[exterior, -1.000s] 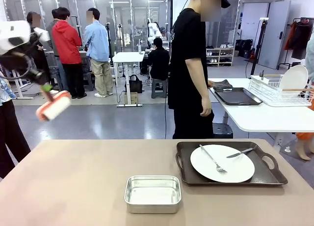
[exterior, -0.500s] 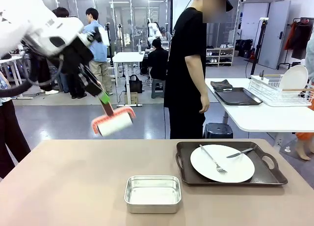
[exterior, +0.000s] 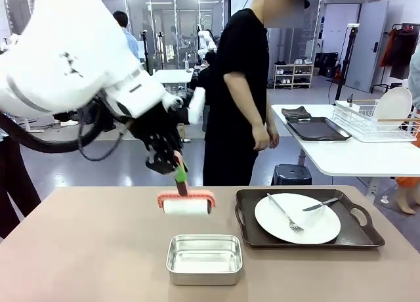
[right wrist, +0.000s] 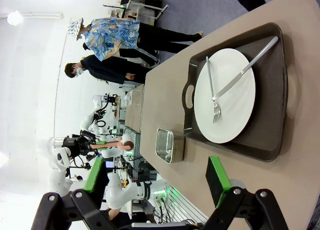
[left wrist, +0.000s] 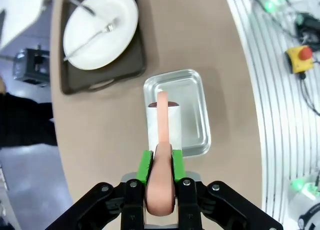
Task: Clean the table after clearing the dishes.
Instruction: Place the Lint Roller back on top of the Airtight Container.
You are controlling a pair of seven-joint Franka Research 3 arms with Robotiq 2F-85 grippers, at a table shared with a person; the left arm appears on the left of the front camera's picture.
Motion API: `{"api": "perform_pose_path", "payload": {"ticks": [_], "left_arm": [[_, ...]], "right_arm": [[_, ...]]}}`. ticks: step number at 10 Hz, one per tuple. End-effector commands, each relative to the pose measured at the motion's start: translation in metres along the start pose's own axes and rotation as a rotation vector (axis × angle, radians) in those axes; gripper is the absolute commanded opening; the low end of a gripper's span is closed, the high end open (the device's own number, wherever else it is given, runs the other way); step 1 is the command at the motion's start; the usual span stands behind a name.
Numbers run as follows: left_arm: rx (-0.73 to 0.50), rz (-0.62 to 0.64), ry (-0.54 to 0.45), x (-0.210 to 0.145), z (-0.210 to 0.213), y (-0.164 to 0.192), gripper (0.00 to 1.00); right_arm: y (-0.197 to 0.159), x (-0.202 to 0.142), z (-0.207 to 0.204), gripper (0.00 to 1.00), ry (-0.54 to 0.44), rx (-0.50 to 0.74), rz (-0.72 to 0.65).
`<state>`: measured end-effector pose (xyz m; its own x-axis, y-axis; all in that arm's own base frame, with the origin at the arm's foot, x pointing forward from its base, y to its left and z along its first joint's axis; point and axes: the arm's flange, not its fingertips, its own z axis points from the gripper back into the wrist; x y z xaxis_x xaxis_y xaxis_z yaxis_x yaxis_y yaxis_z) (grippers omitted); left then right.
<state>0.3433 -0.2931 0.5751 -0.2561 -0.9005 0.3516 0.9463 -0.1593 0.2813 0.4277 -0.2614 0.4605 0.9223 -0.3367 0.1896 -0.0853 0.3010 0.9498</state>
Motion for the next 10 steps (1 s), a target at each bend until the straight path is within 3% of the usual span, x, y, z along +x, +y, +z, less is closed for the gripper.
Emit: {"api": "perform_pose_path", "payload": {"ticks": [1, 6, 10], "left_arm": [[0.003, -0.043, -0.004, 0.008, -0.013, 0.001, 0.21], [-0.017, -0.024, 0.01, 0.01, -0.014, -0.004, 0.21], [-0.045, 0.022, 0.025, 0.006, -0.06, 0.006, 0.21]], "right_arm": [[0.003, -0.001, 0.0, 1.0, -0.002, 0.004, 0.004], [0.003, -0.001, 0.0, 1.0, -0.002, 0.004, 0.004], [0.003, -0.001, 0.0, 1.0, -0.002, 0.004, 0.004]]}}
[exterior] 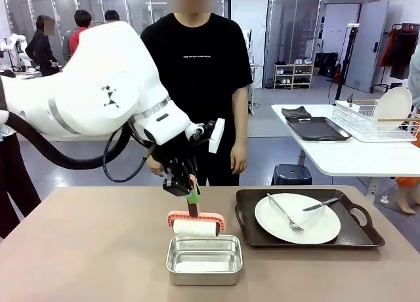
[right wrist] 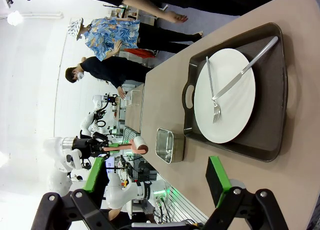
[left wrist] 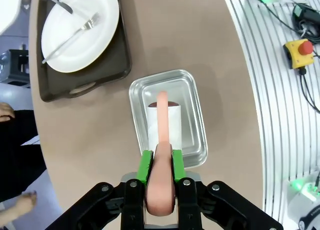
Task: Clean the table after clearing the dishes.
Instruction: Place the Lint Roller back on top of the Airtight Container.
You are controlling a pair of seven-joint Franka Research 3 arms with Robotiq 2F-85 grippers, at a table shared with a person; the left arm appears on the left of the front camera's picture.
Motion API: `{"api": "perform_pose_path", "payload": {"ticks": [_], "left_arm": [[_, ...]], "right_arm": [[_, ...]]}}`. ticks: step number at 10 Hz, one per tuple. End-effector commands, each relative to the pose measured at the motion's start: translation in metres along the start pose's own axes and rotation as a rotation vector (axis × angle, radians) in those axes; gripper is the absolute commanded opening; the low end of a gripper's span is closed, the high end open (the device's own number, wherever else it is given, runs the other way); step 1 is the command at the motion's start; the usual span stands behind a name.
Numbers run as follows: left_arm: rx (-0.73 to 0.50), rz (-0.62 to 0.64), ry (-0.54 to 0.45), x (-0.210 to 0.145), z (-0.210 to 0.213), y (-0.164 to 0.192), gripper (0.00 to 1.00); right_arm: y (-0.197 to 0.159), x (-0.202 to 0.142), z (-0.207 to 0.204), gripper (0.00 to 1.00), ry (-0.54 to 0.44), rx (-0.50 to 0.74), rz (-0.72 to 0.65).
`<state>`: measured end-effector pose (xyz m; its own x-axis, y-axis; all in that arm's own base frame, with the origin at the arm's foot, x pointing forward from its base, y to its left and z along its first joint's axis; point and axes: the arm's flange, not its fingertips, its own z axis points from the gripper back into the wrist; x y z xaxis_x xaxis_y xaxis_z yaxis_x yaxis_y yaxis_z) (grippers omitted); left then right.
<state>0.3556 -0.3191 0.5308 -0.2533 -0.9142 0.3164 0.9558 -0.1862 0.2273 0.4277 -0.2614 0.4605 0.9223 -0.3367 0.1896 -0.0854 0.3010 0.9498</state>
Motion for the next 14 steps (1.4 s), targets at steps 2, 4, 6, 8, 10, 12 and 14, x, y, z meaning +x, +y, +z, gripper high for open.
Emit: {"api": "perform_pose_path", "payload": {"ticks": [2, 4, 6, 8, 10, 12, 14], "left_arm": [[-0.003, 0.049, 0.005, -0.005, -0.029, 0.005, 0.21], [-0.035, 0.054, -0.014, -0.011, -0.052, 0.01, 0.21], [-0.065, 0.058, -0.021, -0.014, -0.068, 0.017, 0.21], [-0.082, 0.077, -0.021, -0.018, -0.084, 0.02, 0.21], [-0.082, 0.091, -0.02, -0.02, -0.098, 0.027, 0.21], [-0.079, 0.078, -0.014, -0.021, -0.11, 0.033, 0.21], [-0.086, 0.083, -0.021, -0.029, -0.12, 0.046, 0.21]], "right_arm": [[0.003, -0.001, 0.0, 1.0, -0.002, 0.004, 0.004], [0.003, -0.001, 0.0, 1.0, -0.002, 0.004, 0.004], [0.003, -0.001, 0.0, 1.0, -0.002, 0.004, 0.004], [0.003, -0.001, 0.0, 1.0, -0.002, 0.004, 0.004], [0.003, -0.001, 0.0, 1.0, -0.002, 0.004, 0.004], [0.003, -0.001, 0.0, 1.0, -0.002, 0.004, 0.004], [0.003, -0.001, 0.0, 1.0, -0.002, 0.004, 0.004]]}}
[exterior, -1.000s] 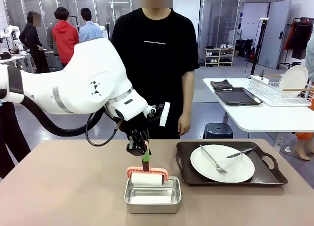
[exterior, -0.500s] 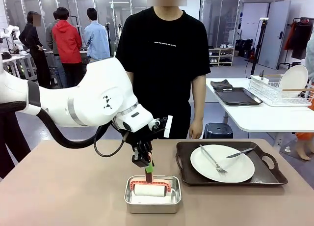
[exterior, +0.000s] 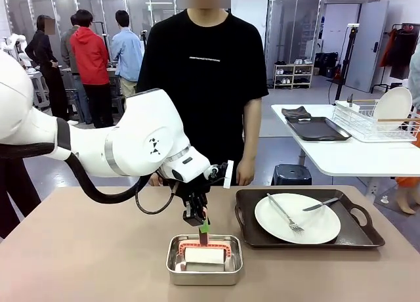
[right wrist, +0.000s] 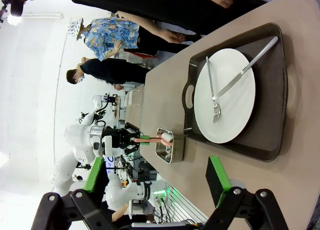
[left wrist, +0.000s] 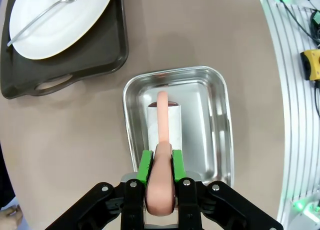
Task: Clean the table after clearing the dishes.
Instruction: Place the Lint Roller back on top of the Airtight Container.
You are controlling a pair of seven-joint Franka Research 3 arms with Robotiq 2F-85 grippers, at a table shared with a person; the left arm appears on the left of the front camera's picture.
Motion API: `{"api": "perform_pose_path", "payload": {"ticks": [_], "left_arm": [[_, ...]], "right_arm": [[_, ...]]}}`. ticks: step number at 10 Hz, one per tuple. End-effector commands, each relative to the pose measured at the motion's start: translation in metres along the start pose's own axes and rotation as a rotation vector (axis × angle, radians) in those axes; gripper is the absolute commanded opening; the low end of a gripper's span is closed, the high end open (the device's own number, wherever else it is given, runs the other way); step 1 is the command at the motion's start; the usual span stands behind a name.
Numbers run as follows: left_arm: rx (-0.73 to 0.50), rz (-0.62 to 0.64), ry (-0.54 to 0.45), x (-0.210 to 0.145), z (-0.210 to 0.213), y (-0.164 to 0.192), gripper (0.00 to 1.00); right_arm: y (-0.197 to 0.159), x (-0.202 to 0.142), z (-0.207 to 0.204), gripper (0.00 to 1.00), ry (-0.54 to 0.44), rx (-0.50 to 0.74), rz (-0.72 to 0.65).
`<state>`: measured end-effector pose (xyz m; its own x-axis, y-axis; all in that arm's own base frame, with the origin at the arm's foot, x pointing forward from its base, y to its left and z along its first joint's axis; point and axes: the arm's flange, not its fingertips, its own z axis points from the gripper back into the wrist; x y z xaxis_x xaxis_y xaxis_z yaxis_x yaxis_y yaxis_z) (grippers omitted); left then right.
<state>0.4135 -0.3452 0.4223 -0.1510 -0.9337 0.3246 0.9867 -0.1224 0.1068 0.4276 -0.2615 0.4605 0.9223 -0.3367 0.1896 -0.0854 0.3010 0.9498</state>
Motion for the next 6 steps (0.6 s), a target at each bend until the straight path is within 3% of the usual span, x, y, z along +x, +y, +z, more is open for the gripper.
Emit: {"api": "perform_pose_path", "payload": {"ticks": [1, 6], "left_arm": [[0.004, -0.03, -0.012, -0.005, -0.005, 0.017, 0.21], [-0.082, -0.035, 0.064, -0.003, -0.036, 0.043, 0.21]], "right_arm": [[0.003, -0.001, 0.0, 1.0, -0.002, 0.004, 0.004], [0.003, -0.001, 0.0, 1.0, -0.002, 0.004, 0.004]]}}
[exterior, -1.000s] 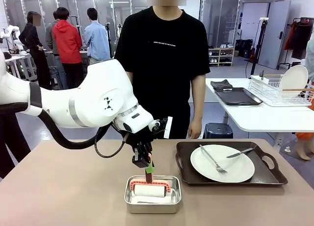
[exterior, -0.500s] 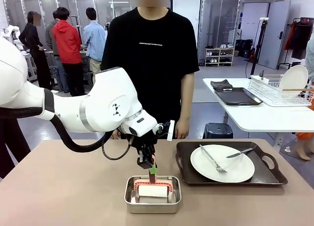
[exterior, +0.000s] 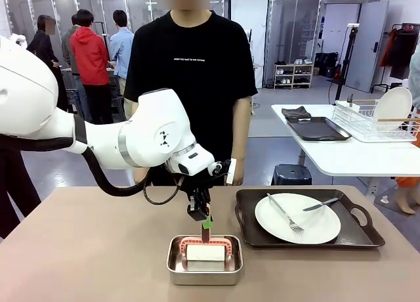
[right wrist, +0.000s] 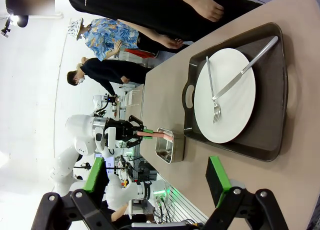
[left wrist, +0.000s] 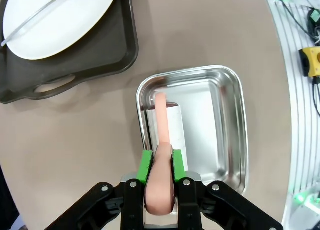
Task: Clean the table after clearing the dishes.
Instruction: Place the Lint Roller back on top of the Airtight Container.
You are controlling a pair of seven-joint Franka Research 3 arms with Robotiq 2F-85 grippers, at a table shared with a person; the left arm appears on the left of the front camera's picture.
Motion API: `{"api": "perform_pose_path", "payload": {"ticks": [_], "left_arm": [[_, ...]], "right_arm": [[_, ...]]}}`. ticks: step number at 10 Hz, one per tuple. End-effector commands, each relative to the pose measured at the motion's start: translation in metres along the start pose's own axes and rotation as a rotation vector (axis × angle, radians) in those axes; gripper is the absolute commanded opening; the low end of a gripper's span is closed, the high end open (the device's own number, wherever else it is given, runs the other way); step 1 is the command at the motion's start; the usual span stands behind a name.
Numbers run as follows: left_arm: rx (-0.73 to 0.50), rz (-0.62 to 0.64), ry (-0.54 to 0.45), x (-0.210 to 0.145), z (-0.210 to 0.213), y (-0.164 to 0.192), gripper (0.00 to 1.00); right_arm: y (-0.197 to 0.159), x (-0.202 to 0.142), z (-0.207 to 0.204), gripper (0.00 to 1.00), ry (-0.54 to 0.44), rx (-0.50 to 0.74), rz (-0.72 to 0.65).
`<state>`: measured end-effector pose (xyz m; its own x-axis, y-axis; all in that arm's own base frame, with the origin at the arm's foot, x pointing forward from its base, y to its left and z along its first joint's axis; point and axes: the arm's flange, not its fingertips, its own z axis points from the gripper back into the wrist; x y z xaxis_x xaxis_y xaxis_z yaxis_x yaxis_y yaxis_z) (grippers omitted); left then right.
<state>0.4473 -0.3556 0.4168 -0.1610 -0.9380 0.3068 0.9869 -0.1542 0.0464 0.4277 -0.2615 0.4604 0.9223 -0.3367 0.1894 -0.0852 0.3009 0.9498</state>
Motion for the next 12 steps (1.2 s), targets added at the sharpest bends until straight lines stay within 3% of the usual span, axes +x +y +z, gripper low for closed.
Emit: {"api": "perform_pose_path", "payload": {"ticks": [1, 6, 10, 11, 12], "left_arm": [[-0.023, -0.01, 0.054, -0.009, -0.03, 0.013, 0.21], [-0.105, 0.0, 0.042, -0.014, -0.041, 0.033, 0.21], [-0.099, 0.015, 0.056, -0.015, -0.043, 0.038, 0.21], [-0.096, 0.017, 0.062, -0.015, -0.043, 0.039, 0.29], [-0.096, 0.018, 0.061, -0.015, -0.042, 0.038, 0.55]], "right_arm": [[0.003, -0.001, 0.0, 1.0, -0.002, 0.004, 0.004], [0.003, -0.001, 0.0, 1.0, -0.002, 0.004, 0.004], [0.003, -0.001, 0.0, 1.0, -0.002, 0.004, 0.004], [0.003, -0.001, 0.0, 1.0, -0.002, 0.004, 0.004], [0.003, -0.001, 0.0, 1.0, -0.002, 0.004, 0.004]]}}
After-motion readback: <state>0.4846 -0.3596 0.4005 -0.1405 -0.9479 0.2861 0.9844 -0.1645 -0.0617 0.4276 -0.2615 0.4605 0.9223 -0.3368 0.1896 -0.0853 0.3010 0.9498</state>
